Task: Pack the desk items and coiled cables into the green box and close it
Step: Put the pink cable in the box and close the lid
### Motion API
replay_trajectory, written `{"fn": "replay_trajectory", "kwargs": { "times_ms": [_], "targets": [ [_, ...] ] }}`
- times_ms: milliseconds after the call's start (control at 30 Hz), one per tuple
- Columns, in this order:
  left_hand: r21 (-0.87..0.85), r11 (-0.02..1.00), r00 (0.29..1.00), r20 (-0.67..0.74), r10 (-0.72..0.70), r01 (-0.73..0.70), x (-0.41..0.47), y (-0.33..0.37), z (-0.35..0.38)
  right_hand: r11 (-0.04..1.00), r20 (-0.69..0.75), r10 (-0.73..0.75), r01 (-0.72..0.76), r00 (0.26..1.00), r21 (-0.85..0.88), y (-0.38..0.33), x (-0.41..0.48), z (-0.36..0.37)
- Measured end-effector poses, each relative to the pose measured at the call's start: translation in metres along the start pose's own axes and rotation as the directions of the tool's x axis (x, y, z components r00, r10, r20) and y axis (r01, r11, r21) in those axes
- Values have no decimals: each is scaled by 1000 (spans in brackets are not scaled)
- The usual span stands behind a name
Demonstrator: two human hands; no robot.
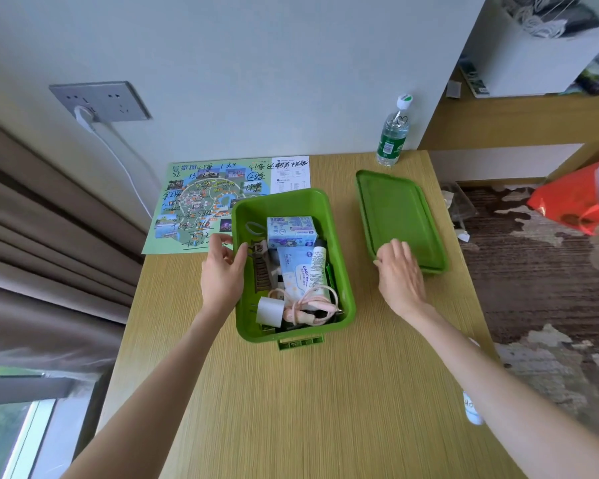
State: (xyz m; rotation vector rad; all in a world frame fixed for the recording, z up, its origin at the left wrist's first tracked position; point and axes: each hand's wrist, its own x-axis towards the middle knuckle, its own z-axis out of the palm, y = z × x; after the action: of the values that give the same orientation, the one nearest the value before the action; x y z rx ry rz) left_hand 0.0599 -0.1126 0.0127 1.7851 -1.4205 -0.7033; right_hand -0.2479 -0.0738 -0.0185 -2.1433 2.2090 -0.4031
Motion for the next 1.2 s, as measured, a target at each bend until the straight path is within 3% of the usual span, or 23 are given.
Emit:
{"fn": "replay_trajectory", "kwargs": {
  "times_ms": [100, 200, 400, 600, 667, 733, 867, 967, 1100, 1167, 1200],
  "targets": [
    [49, 999, 1000, -4, 6, -5, -2, 4, -2, 981, -176, 88, -55, 980, 185, -11, 16, -41],
    [69, 997, 1000, 24, -17, 16, -3, 9, -4, 910, -251, 149, -33, 956, 414, -21, 23, -77],
    [177, 976, 988, 71, -137, 122, -2, 35, -11, 660, -204, 414, -138, 887, 739, -34, 22, -125],
    [341, 937, 996, 79, 51, -75, -5, 103, 8, 495, -211, 542, -106, 813, 862, -36, 20, -165],
    [182, 980, 977, 211, 38, -78, -7, 133, 21, 386, -172, 587, -88, 791, 918, -38, 19, -178],
    [-89, 995, 936, 352, -15, 49, -13, 161, 29, 227, -88, 640, -78, 763, 971, -36, 17, -189],
    [-467, 774, 832, 537, -137, 428, -25, 197, 41, -144, 145, 647, -67, 749, 987, -29, 8, -204],
    [-637, 647, 892, 421, -163, 418, -26, 201, 40, -321, 244, 600, -50, 762, 946, -25, -2, -205],
    [-667, 683, 949, 283, -137, 297, -17, 187, 23, -295, 326, 523, -192, 787, 936, -30, -15, -185],
    [-629, 746, 969, 226, -94, 220, -15, 174, 12, -192, 341, 488, -282, 804, 940, -38, -18, -171],
    [-601, 773, 972, 218, -84, 201, -16, 166, 6, -92, 323, 474, -319, 819, 943, -43, -19, -164]
  ]
}}
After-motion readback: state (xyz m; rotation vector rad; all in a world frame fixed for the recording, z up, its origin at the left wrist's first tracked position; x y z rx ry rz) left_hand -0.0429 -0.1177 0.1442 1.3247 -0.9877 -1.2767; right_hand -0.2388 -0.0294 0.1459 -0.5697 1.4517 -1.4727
